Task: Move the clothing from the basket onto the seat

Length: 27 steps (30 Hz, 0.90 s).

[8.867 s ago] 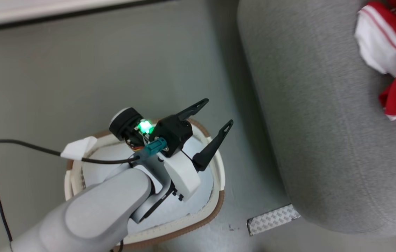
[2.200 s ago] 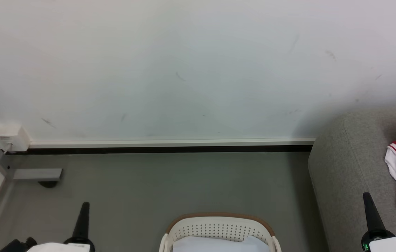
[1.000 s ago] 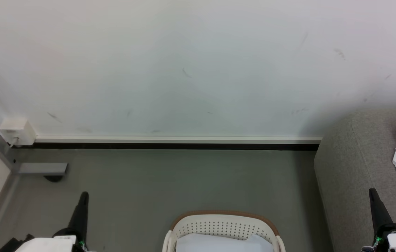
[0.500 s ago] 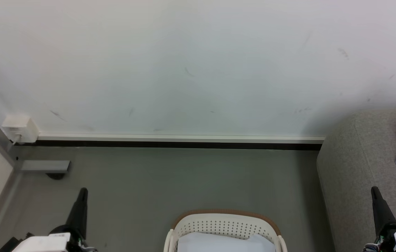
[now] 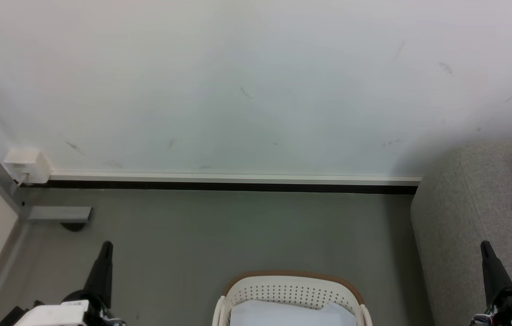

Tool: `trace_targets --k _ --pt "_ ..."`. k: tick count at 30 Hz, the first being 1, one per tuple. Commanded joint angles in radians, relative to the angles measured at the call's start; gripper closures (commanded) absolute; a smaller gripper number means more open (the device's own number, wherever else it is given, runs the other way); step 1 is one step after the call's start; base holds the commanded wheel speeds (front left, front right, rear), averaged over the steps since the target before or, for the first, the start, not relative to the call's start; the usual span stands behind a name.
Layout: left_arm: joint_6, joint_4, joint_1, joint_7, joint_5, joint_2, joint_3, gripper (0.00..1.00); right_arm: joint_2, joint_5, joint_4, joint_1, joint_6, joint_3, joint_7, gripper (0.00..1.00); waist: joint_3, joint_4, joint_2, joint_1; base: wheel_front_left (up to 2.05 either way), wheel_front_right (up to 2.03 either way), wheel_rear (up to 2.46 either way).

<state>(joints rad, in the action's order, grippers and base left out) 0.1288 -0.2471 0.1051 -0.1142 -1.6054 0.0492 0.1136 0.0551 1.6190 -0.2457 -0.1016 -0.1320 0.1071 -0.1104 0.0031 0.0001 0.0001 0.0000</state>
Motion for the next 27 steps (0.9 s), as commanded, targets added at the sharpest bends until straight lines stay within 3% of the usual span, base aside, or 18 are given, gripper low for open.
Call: trace_targets --k 1,27 --pt "0.005 0.003 0.008 -0.004 -0.013 0.002 0.003 1.0 -0.001 -0.002 0.002 -0.012 0.002 0.004 -0.001 1.0 0.0 0.0 -0.0001 0.0 0.0 0.0 0.0" --pt "0.005 0.003 0.008 -0.004 -0.014 0.002 0.003 1.0 -0.002 -0.005 0.002 -0.012 0.002 0.007 -0.002 1.0 0.0 0.0 -0.0001 0.0 0.0 0.0 0.0"
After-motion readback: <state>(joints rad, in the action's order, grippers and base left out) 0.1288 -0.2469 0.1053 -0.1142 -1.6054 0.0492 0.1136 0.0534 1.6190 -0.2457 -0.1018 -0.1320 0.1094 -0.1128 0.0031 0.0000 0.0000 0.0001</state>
